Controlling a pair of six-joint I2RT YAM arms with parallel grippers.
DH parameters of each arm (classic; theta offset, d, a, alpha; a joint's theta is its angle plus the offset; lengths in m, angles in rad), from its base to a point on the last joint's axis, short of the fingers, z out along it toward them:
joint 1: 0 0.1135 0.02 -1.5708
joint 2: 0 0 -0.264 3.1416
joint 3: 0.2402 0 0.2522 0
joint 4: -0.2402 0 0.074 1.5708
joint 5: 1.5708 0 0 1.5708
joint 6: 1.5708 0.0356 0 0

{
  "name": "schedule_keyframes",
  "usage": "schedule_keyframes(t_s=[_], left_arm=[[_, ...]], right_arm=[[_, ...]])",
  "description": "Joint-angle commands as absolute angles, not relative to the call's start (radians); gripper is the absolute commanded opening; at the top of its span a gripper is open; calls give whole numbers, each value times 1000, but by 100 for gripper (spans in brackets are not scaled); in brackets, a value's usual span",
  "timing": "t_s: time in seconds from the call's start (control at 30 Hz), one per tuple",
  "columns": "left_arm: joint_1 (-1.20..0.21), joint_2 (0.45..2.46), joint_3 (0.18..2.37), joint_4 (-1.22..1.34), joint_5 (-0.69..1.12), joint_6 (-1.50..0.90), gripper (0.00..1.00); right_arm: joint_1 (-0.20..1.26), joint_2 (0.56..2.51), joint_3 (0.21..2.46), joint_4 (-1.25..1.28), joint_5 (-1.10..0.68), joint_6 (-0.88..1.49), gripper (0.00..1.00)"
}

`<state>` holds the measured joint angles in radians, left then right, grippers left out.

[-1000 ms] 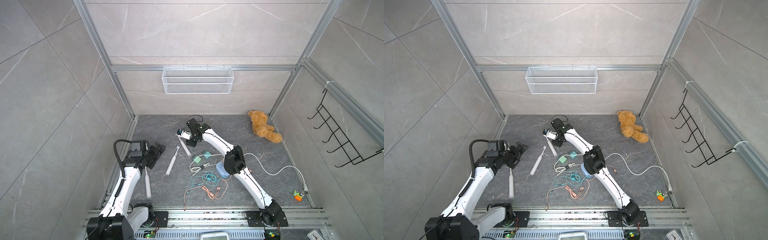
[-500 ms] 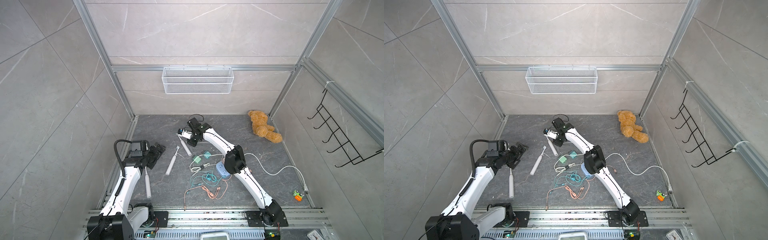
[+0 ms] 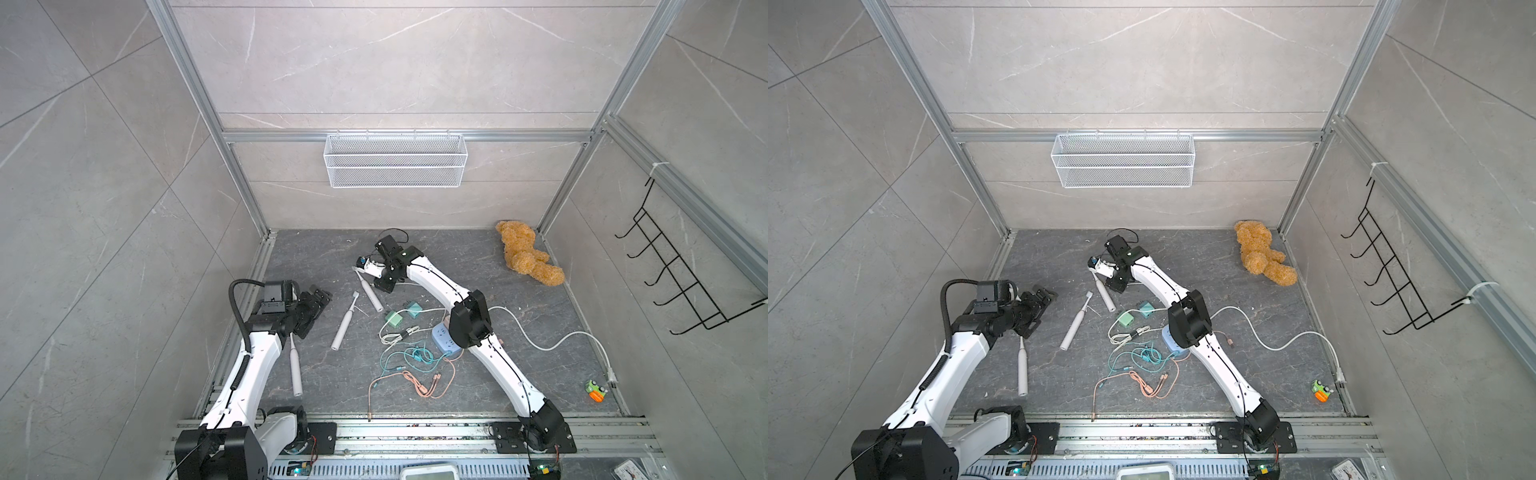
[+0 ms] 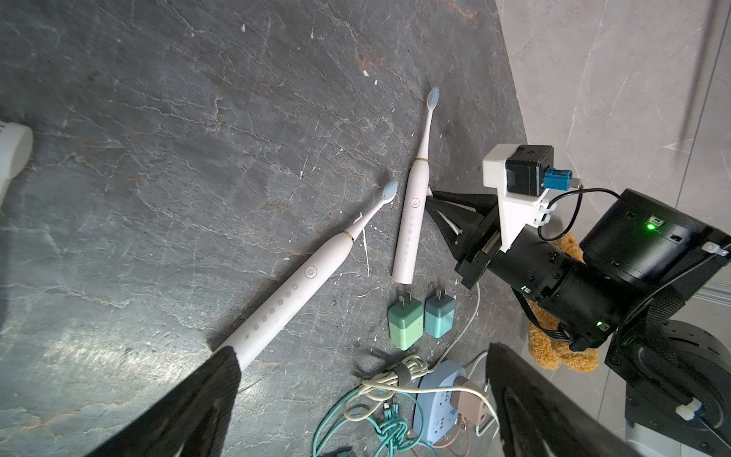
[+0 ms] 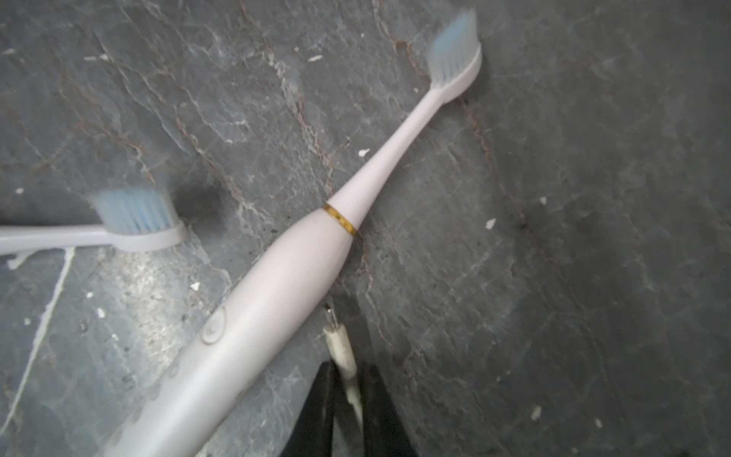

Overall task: Charge the electric toothbrush
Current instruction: Pick up the charging cable from the center of the board.

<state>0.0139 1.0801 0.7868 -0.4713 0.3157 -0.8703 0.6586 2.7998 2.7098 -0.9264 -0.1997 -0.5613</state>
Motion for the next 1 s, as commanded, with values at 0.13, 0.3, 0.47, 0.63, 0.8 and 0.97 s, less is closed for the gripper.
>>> schedule_keyframes(t_s=[0.13,0.3,0.47,0.63,0.8,0.97], left_arm=[[18,1084,784,-469,319,-848,99],[18,1084,784,-471,317,-845,99],[18,1089,783,-466,319,-848,99],[18,1083,784,-468,320,-851,99],[18,1077,782,-469,323,-852,99],[18,1077,779,-463,332,-860,99]], right_arm=[[658,2856,2730,-959,-197,-542,16],[661,2863,2729,-1000,-174,-568,7],[658,2843,2721,-1004,-143,-575,0],[639,2790,2758,-993,-141,-531,0],[615,2726,2790,-1001,-205,-484,0],[614,2671,2784,-1027,-237,-465,0]])
